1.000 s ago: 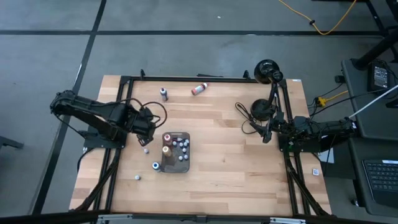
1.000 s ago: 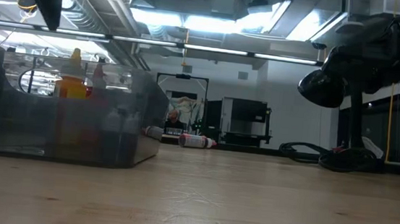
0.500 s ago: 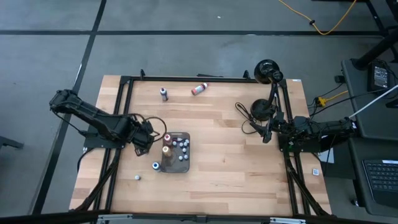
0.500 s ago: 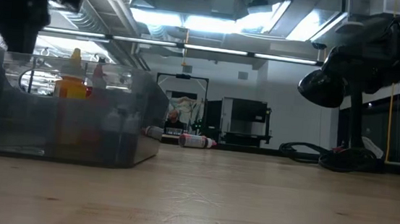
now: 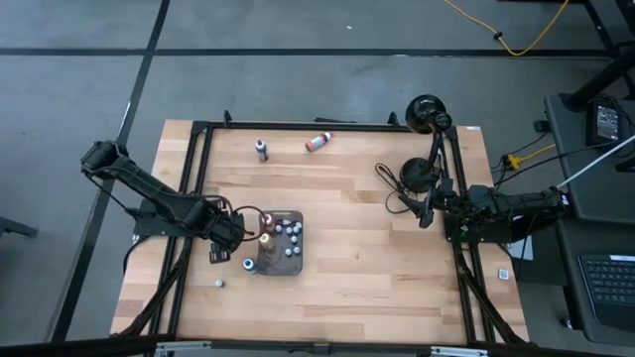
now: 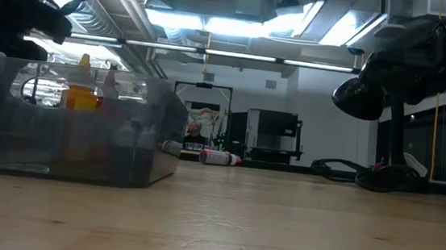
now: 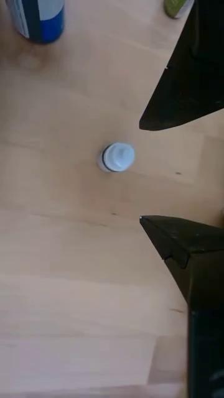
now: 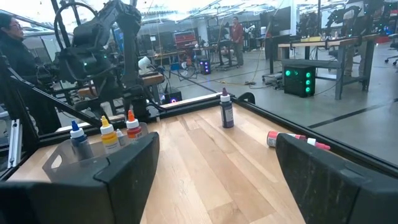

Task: Pick & Place food coloring
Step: Put the bottom purple food coloring bottle into the bin

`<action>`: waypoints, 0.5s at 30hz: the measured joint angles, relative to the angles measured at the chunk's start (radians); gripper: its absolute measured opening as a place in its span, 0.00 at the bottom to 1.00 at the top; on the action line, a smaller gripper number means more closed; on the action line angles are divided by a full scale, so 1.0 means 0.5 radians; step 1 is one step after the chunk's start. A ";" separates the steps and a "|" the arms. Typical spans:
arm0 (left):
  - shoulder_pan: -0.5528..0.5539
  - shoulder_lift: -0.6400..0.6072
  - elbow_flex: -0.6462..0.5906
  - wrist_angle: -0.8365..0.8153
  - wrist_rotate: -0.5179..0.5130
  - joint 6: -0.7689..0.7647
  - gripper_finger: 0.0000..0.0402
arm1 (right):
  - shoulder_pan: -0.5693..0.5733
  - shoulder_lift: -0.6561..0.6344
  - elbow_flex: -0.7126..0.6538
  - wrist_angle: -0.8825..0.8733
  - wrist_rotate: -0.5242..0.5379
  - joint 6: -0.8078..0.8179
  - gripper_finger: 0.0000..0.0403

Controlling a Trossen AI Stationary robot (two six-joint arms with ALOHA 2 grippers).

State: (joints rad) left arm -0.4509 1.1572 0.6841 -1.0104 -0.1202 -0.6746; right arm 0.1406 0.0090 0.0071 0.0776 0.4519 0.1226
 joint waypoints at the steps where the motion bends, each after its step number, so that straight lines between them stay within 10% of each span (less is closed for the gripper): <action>1: -0.007 0.000 -0.009 0.015 0.000 0.001 0.57 | 0.000 0.000 0.000 0.000 0.000 0.000 0.80; 15: -0.011 0.184 -0.015 0.116 -0.091 0.069 0.57 | 0.000 0.000 0.000 0.000 0.000 0.000 0.80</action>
State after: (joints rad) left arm -0.4564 1.2492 0.6766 -0.9523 -0.1658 -0.6403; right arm 0.1406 0.0090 0.0071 0.0774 0.4519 0.1226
